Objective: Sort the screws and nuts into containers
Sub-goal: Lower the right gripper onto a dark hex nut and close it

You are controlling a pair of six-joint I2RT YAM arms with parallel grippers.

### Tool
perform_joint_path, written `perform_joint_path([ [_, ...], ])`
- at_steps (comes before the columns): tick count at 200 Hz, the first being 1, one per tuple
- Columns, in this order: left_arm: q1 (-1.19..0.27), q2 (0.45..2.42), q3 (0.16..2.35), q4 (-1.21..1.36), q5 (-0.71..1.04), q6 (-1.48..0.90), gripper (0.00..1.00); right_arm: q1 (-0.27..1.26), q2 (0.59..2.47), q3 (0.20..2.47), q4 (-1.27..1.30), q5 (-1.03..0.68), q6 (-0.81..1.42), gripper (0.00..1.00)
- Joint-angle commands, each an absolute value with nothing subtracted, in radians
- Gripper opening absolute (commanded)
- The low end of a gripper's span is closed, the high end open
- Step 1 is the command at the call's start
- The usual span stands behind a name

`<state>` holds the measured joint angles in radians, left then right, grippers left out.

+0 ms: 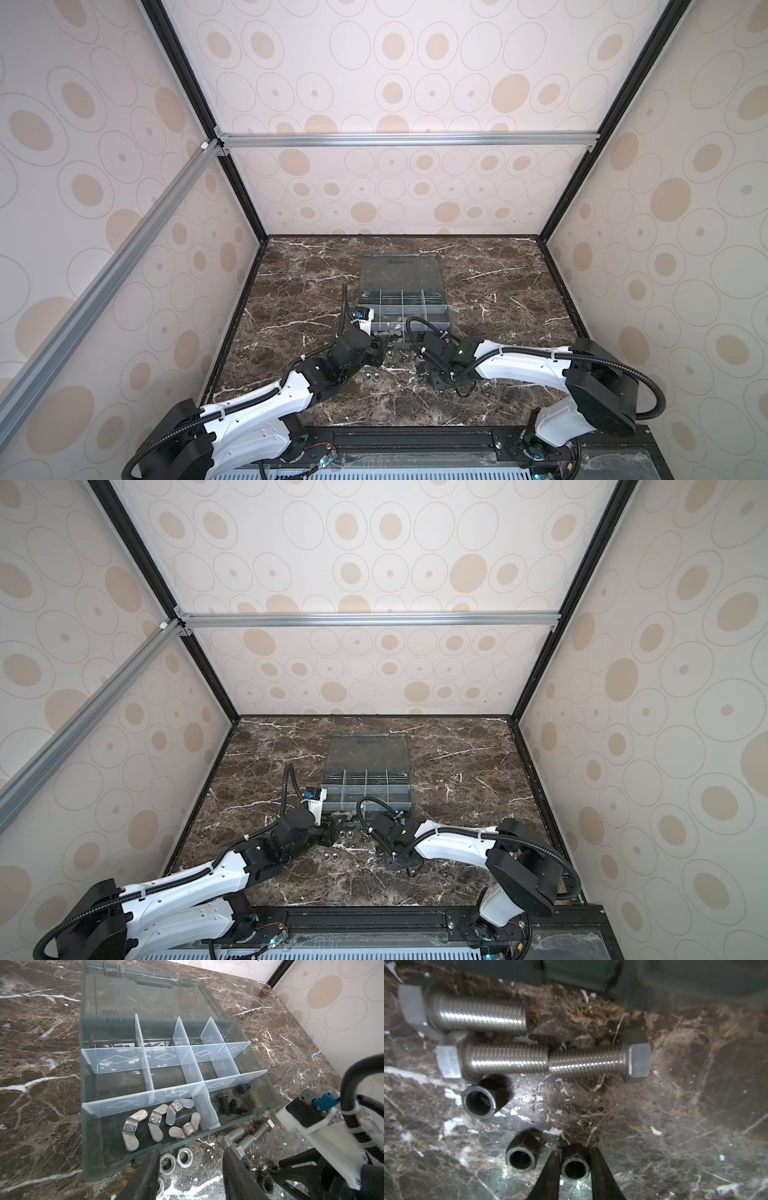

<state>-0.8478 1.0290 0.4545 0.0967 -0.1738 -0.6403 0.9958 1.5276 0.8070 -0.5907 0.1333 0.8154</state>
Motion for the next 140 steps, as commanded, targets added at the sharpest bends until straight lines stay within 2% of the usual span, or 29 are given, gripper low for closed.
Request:
perform_joint_path([
  [1,-0.839,1.017,0.455,0.108,-0.179,-0.657,0.49,1.005,1.552,0.825,-0.602,0.149,0.831,0.25],
  [140,-0.839,1.017,0.457,0.106,-0.184,-0.661,0.50,1.008,1.618,0.821,-0.565,0.126,0.828,0.25],
])
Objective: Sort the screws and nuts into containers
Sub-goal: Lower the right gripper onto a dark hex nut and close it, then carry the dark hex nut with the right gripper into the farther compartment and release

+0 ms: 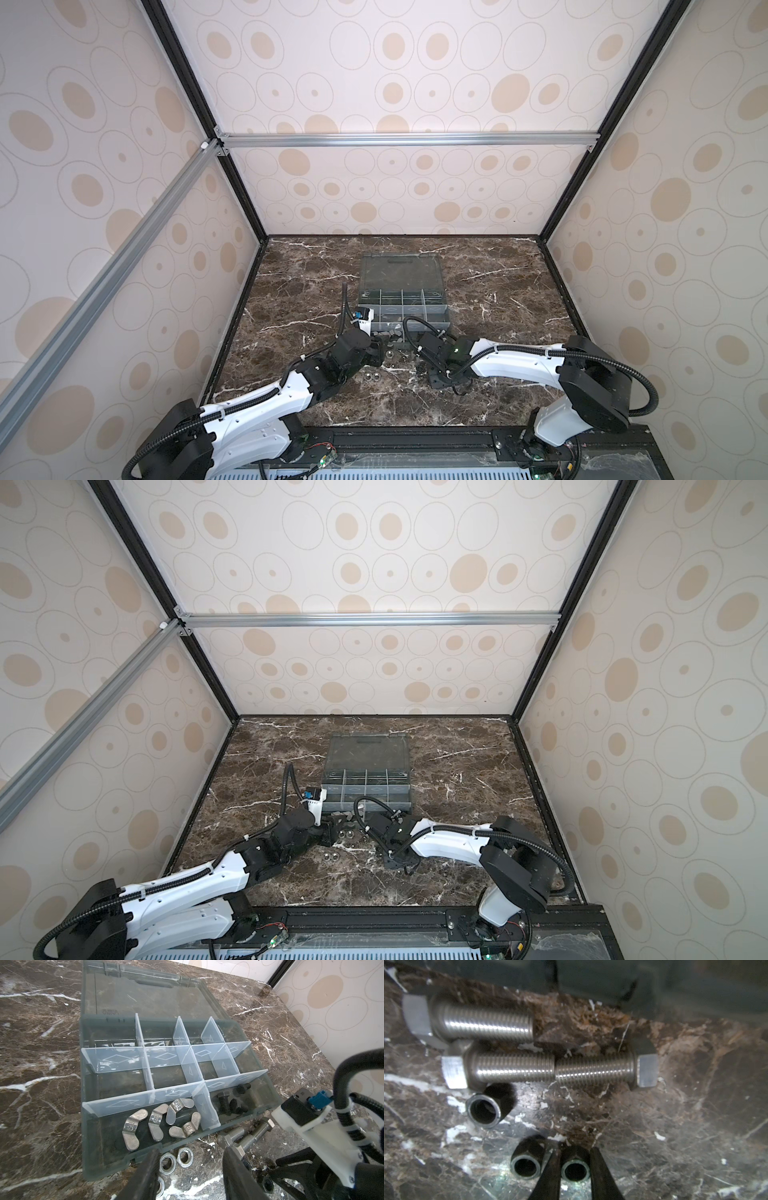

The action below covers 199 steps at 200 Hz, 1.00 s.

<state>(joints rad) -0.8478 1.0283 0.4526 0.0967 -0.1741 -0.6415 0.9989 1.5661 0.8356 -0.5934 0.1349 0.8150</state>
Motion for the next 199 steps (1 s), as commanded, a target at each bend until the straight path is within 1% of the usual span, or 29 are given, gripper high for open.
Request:
perform_joint_path([
  [1,-0.839,1.017,0.457,0.106,-0.184,-0.661,0.50,1.008,1.619,0.820,-0.565,0.126,0.828,0.26],
  [46,-0.839,1.017,0.457,0.104,-0.185,-0.661,0.50,1.009,1.625,0.817,-0.561,0.119,0.828,0.25],
  [70,-0.839,1.016,0.463,0.101,-0.183,-0.660,0.49,1.008,1.615,0.823,-0.561,0.125,0.824,0.24],
  [105,-0.838,0.998,0.494,0.055,-0.202,-0.632,0.49,0.992,1.568,0.924,-0.634,0.182,0.729,0.23],
  [133,-0.838,0.974,0.493,0.040,-0.219,-0.629,0.50,0.932,1.516,1.042,-0.705,0.230,0.614,0.23],
  [159,-0.836,0.956,0.476,0.052,-0.221,-0.641,0.50,0.837,1.488,1.128,-0.683,0.260,0.504,0.23],
  [199,-0.833,0.946,0.472,0.047,-0.212,-0.632,0.50,0.717,1.552,1.236,-0.599,0.273,0.434,0.23],
])
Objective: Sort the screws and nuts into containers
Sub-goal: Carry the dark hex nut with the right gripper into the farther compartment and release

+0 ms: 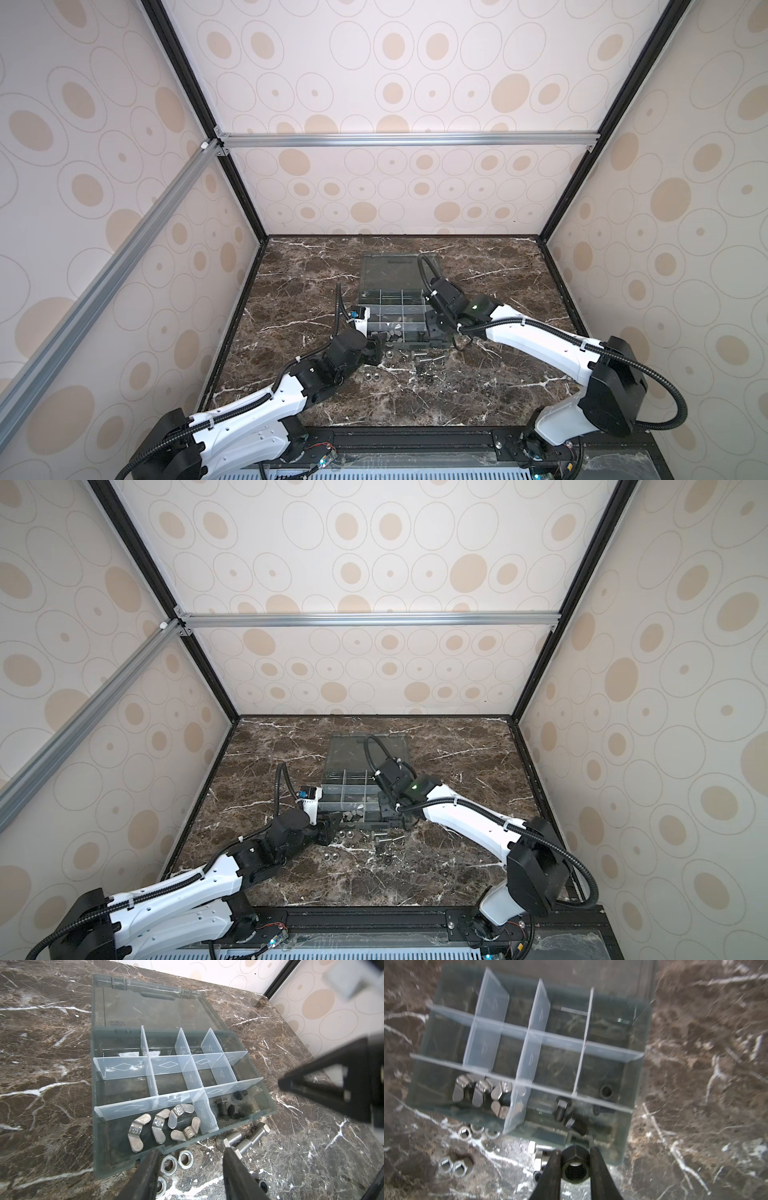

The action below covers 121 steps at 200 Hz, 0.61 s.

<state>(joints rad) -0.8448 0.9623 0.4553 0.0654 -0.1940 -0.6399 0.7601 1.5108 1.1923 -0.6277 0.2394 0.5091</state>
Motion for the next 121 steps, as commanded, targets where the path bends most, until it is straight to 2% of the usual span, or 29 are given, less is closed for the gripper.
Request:
perform_joint_path([
  [1,-0.833,0.946,0.472,0.046,-0.212,-0.632,0.50,0.715,1.554,1.238,-0.597,0.273,0.434,0.23],
  [66,-0.831,0.957,0.477,0.051,-0.204,-0.640,0.50,0.672,1.725,1.247,-0.542,0.210,0.455,0.24],
  [96,-0.832,0.962,0.480,0.049,-0.201,-0.641,0.50,0.663,1.759,1.241,-0.536,0.198,0.468,0.28],
  [121,-0.831,0.964,0.481,0.052,-0.204,-0.643,0.50,0.661,1.762,1.249,-0.541,0.196,0.465,0.36],
])
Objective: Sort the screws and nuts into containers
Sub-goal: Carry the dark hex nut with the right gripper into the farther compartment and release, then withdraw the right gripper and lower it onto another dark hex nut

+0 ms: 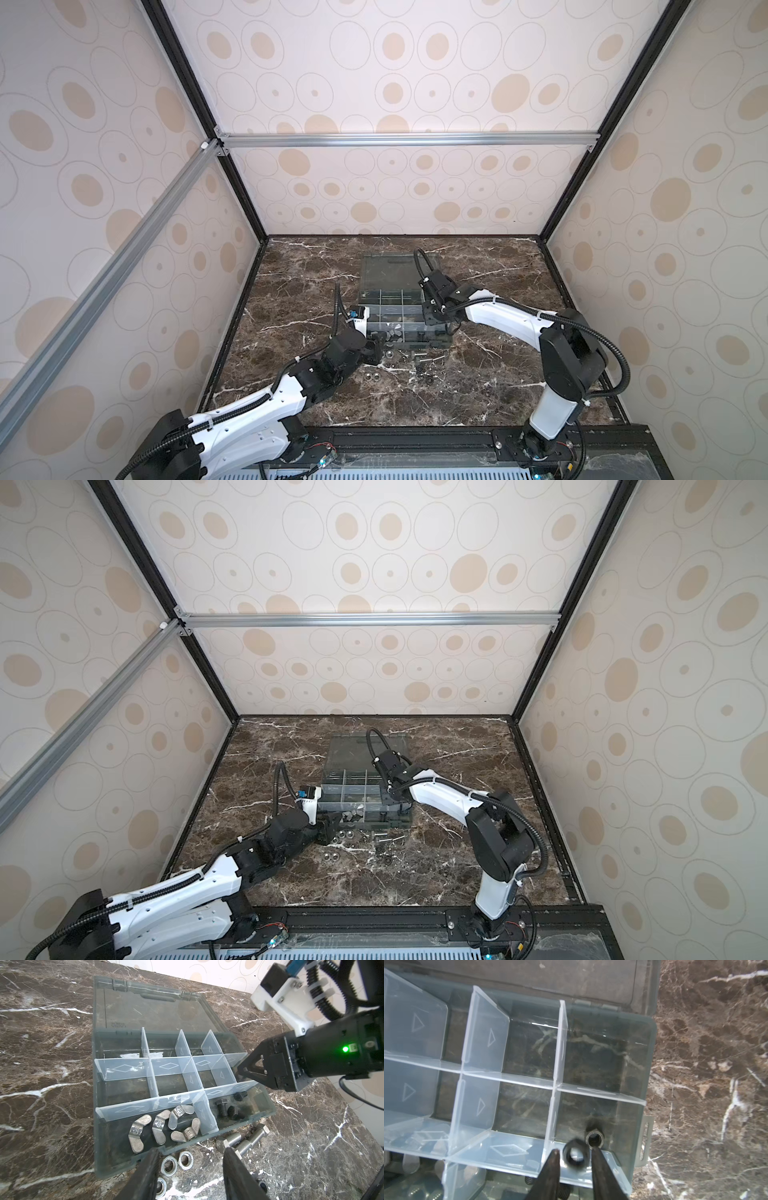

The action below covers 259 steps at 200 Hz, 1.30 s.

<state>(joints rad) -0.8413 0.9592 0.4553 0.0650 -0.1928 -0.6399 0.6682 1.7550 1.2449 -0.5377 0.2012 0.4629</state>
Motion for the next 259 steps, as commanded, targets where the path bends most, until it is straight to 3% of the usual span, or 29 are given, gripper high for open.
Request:
perform_joint_path([
  [1,-0.831,0.964,0.481,0.052,-0.204,-0.643,0.50,0.661,1.763,1.249,-0.540,0.196,0.464,0.37],
  [82,-0.831,0.984,0.485,0.073,-0.202,-0.638,0.50,0.658,1.651,1.268,-0.599,0.175,0.452,0.40],
  [152,-0.829,0.997,0.482,0.083,-0.190,-0.641,0.50,0.663,1.445,1.073,-0.578,0.132,0.548,0.40],
  [259,-0.830,1.038,0.489,0.107,-0.158,-0.650,0.50,0.850,1.297,0.834,-0.544,0.184,0.761,0.40],
])
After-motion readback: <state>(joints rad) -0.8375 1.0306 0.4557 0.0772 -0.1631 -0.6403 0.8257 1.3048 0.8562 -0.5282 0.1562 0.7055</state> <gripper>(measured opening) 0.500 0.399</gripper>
